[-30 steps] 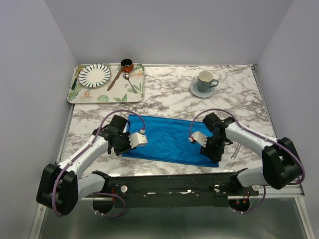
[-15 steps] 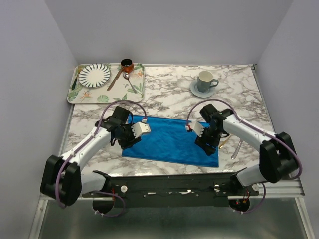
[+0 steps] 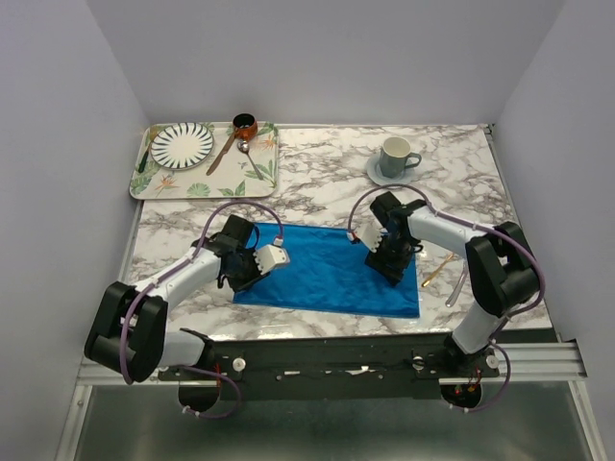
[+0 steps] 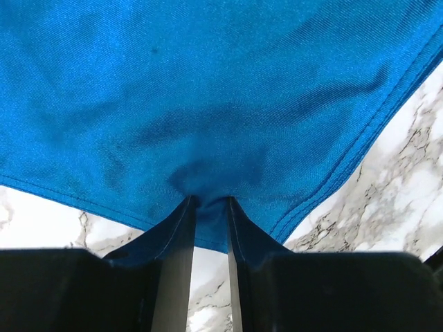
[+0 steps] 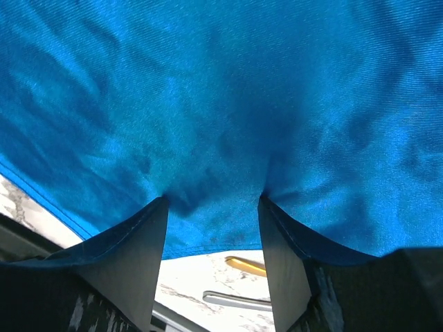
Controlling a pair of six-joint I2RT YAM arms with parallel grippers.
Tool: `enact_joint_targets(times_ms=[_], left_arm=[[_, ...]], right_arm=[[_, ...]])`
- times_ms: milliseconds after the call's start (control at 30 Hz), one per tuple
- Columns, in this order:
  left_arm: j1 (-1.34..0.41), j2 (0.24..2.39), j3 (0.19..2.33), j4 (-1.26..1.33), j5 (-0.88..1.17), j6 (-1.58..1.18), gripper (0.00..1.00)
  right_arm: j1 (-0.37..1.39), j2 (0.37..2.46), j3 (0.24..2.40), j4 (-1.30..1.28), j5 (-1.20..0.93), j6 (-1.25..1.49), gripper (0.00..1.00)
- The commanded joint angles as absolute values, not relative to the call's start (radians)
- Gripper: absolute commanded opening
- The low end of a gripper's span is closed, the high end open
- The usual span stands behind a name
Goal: Fold the napkin into a case and place the utensils inside
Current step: Smooth out the rectangle-folded napkin at the center of the board.
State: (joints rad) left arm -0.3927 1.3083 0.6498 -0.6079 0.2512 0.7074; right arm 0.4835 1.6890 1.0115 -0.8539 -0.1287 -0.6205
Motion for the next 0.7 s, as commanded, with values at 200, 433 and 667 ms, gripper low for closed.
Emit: enact_joint_targets(times_ms=[200,433,667], left_arm=[[-0.397,1.258,0.581,-0.684,0.166,0.704,0.31],[-0.384,1.119,0.71,-0.759,0.322,0.603,0.48],[-0.377,0.994,0.934,-0.56,0.397,0.296,0.99]], right_arm=[[0.488,1.819,1.141,-0.811,-0.115,-0.643,0.63],[0.479,1.588,1.167,-0.92,-0.237,-0.624,0.66],[0.446,1.405,1.394,-0.938,-0.365,-0.43,1.0]])
